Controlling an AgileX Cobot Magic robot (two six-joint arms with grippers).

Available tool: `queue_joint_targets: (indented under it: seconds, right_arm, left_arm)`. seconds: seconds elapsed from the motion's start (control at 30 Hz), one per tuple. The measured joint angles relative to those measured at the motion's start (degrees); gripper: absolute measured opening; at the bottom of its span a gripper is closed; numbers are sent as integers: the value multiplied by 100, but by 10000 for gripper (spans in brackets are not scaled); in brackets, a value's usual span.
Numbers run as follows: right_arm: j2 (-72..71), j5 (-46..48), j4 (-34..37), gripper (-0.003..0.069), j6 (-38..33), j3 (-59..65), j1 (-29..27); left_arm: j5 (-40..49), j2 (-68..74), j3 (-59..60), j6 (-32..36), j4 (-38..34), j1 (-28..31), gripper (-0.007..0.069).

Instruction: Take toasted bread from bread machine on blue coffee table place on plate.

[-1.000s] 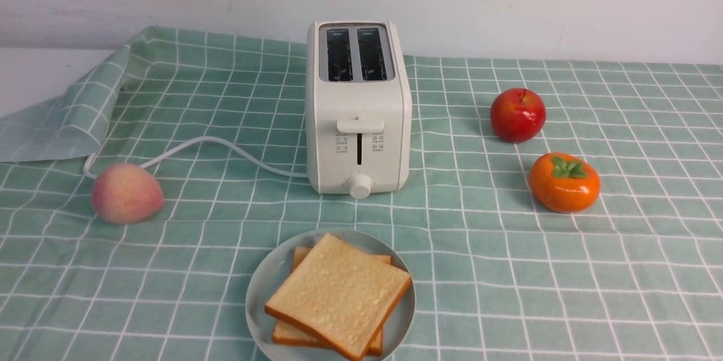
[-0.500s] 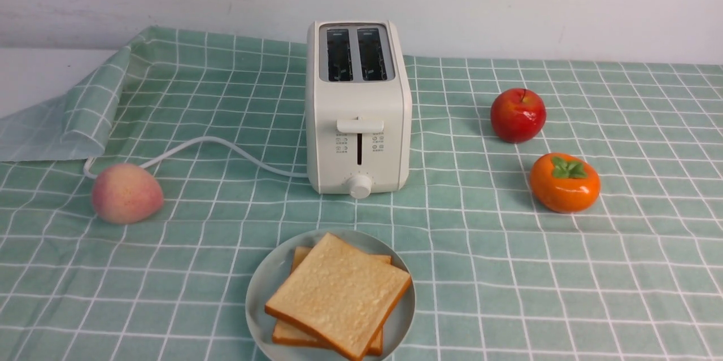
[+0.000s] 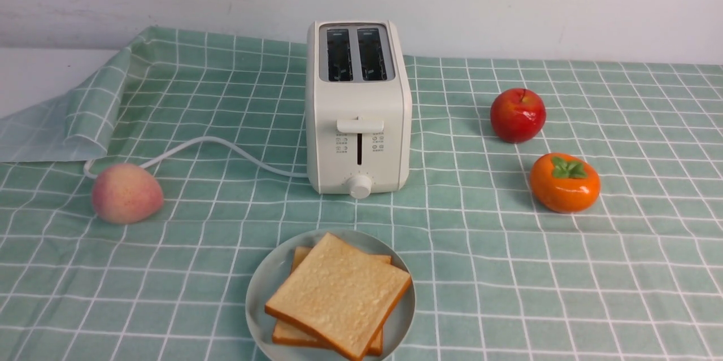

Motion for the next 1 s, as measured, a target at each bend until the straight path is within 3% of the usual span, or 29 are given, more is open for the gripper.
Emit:
queue_joint_targets:
  seconds: [0.17,0.43,0.57,1.0]
  right_arm:
    - [-97,-65,-96,178,-56,507,-67]
    - [-658,-2,-363,188,-56,2327,-1580]
    - [-996,218,-373,195,-56,2443,-2000]
    - [-1045,244,-373,212,-56,2443,-2236]
  left_arm:
    - [0,0,0,0,0,0,11]
    - [0,0,0,0,0,0,17]
    - [7,0,0,0,0,0,21]
    - [17,0,0,0,0,0,36]
